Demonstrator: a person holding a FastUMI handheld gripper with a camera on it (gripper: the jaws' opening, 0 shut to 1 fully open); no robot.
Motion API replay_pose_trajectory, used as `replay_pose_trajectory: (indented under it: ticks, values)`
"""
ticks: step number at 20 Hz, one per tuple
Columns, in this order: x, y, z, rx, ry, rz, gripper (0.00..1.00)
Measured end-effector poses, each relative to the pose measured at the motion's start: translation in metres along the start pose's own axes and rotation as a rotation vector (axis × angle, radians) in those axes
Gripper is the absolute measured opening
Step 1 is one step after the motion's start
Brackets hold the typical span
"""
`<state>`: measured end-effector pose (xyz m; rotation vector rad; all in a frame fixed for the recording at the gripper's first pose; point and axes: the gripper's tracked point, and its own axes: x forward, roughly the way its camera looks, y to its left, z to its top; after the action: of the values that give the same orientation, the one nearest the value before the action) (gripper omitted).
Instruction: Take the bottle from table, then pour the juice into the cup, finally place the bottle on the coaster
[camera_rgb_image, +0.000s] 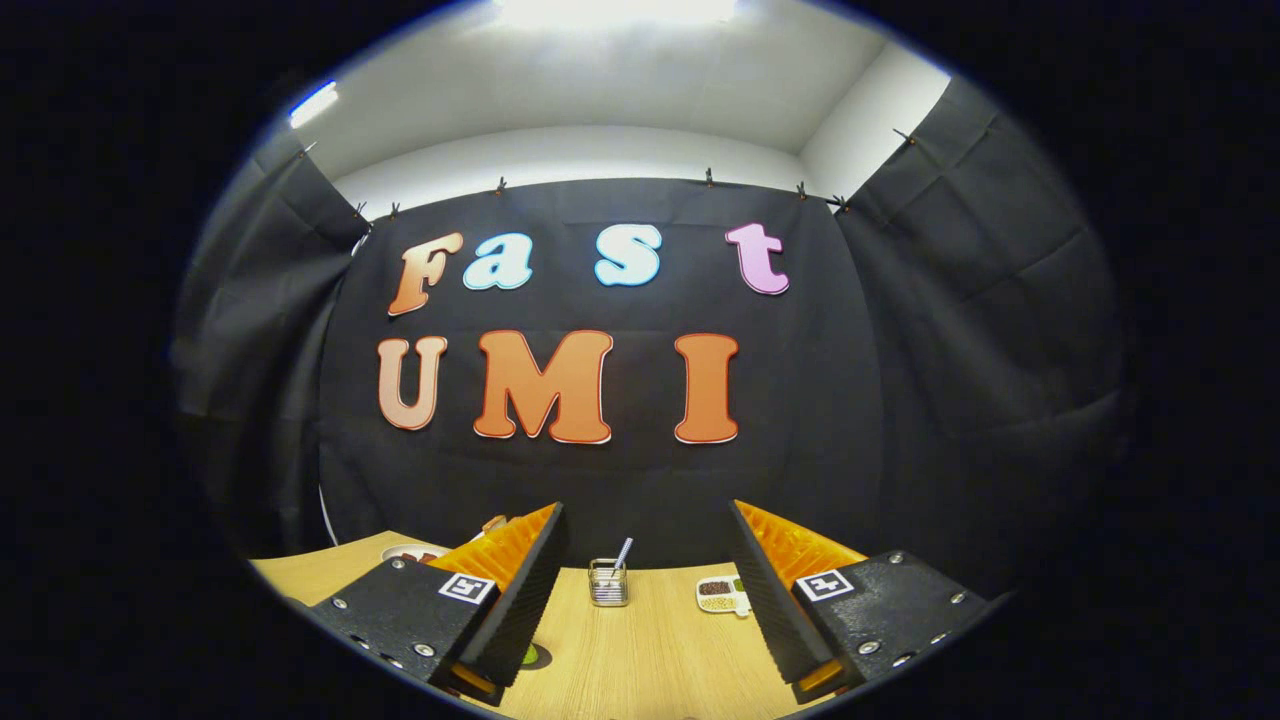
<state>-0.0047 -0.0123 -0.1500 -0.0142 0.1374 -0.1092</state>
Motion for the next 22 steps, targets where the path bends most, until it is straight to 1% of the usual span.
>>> replay_pose_trajectory:
  ticks: [3, 6, 11, 14, 17, 20, 22]
  values:
    - [-0.006, -0.015, -0.003, -0.025, 0.021, -0.02, 0.94]
    - [-0.01, -0.023, 0.008, -0.024, 0.011, -0.035, 0.94]
    - [-0.023, -0.017, 0.03, 0.023, -0.016, 0.007, 0.94]
    - [-0.031, -0.023, 0.036, 0.009, -0.033, -0.012, 0.94]
    - [-0.039, -0.023, 0.027, 0.021, -0.02, -0.013, 0.94]
    - [-0.045, -0.016, 0.02, 0.059, 0.0, 0.012, 0.94]
    - [-0.046, -0.01, 0.018, 0.054, 0.002, 0.032, 0.94]
